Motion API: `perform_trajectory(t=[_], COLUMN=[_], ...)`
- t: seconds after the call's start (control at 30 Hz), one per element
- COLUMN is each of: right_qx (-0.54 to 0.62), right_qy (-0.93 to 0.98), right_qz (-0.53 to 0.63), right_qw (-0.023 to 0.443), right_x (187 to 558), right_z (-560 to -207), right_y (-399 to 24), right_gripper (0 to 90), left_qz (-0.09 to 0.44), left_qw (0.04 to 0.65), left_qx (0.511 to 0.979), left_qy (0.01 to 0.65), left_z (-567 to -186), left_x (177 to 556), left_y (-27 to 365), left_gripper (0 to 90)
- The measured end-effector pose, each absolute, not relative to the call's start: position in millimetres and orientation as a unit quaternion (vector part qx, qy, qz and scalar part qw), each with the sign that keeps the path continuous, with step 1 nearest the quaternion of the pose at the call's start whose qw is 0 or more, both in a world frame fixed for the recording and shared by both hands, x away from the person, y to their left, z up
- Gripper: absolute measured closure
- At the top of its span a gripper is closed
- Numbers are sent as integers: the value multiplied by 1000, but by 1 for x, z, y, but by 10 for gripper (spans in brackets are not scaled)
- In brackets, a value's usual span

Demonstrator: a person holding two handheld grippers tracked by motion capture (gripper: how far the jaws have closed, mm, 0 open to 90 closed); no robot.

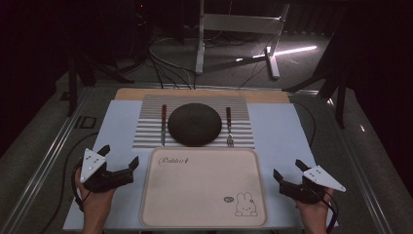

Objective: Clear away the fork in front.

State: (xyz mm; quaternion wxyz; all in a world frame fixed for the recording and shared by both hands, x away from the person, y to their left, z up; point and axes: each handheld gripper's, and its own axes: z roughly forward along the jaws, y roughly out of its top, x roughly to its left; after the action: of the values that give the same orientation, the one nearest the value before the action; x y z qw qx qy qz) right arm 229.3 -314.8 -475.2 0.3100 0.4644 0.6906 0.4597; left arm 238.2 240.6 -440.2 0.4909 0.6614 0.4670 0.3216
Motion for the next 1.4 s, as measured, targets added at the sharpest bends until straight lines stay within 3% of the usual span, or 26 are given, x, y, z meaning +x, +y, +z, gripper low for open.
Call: perform_trajectory(t=[0.67,1.4], right_qx=[481,495], right_qy=[687,693], right_qz=[457,453], right_qw=[297,265], right_x=[232,253], right_z=[-473,-442], right_y=[-314,-310], right_gripper=[113,115], left_qz=[329,332], left_qw=[484,478], left_qx=[662,663], left_qy=[469,471], left_z=[-443,-447], left_x=[238,239], left_y=[238,231], left_gripper=[2,2])
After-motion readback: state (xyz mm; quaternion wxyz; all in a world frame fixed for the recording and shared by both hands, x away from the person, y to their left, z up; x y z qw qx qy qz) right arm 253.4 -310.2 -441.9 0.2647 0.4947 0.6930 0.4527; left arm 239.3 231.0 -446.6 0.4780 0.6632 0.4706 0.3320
